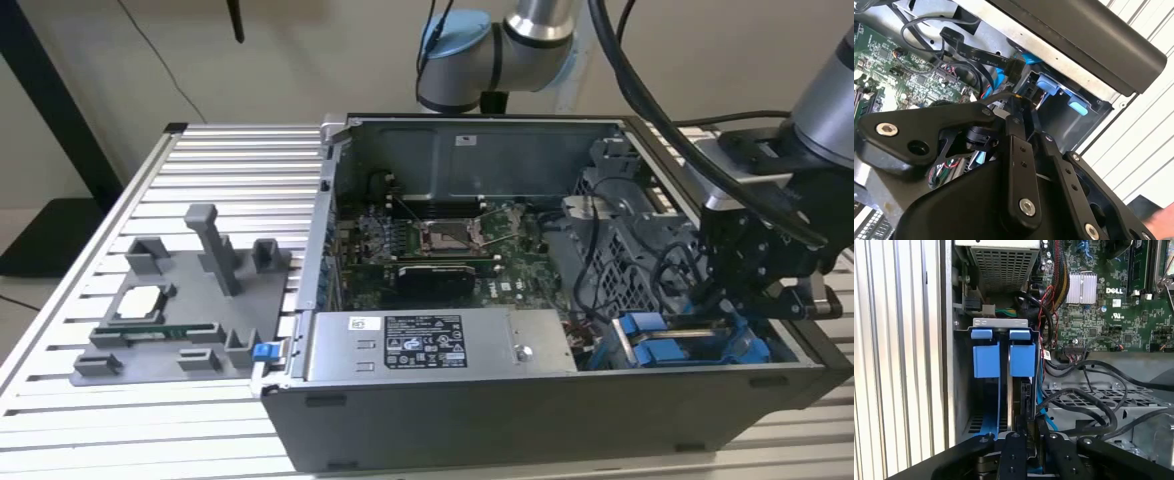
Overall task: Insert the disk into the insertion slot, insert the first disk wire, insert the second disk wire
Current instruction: 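Insert the first disk wire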
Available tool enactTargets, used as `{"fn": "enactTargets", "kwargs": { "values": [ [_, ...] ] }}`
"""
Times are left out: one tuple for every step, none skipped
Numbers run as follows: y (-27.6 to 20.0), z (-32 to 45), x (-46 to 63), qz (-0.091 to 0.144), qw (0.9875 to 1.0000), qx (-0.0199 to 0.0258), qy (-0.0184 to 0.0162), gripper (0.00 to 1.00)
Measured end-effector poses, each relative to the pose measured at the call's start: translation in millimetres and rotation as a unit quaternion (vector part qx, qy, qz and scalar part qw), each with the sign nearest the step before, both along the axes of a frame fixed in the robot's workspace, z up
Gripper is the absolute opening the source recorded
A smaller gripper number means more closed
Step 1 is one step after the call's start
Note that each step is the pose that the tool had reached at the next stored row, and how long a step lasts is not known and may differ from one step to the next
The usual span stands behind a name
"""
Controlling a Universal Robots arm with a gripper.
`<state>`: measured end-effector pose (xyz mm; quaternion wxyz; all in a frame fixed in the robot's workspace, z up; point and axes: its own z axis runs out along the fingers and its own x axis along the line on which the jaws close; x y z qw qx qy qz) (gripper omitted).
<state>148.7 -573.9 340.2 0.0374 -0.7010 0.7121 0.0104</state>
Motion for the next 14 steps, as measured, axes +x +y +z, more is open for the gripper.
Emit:
{"fn": "enactTargets", "kwargs": {
  "values": [
    [0.0, -0.2, 0.0, 0.000, 1.0000, -0.0001, -0.0001, 0.00],
    [0.0, -0.7, 0.1, 0.000, 1.0000, -0.0001, -0.0003, 0.00],
    [0.0, -1.1, 0.1, 0.000, 1.0000, 0.0000, -0.0008, 0.00],
    [0.0, -1.5, 0.2, 0.000, 1.0000, 0.0001, -0.0014, 0.00],
    [0.0, -1.8, 0.1, 0.000, 1.0000, 0.0002, -0.0017, 0.00],
    [-0.1, -1.8, 0.2, 0.000, 1.0000, 0.0000, -0.0019, 0.00],
    [-0.1, -1.9, 0.3, 0.000, 1.0000, 0.0000, -0.0020, 0.00],
    [-0.1, -2.1, 0.4, 0.000, 1.0000, 0.0000, -0.0021, 0.00],
    [0.0, -2.8, 0.5, 0.000, 1.0000, 0.0001, -0.0021, 0.00],
    [0.0, -4.2, 0.6, 0.000, 1.0000, 0.0003, -0.0021, 0.00],
    [-0.1, -5.9, 0.7, 0.000, 1.0000, 0.0002, -0.0021, 0.00],
    [-0.1, -7.1, 0.7, 0.000, 1.0000, -0.0004, -0.0021, 0.00],
    [-0.1, -8.0, 0.7, 0.000, 1.0000, -0.0005, -0.0021, 0.00],
    [0.0, -8.4, 0.7, 0.000, 1.0000, -0.0001, -0.0021, 0.00]
  ]
}}
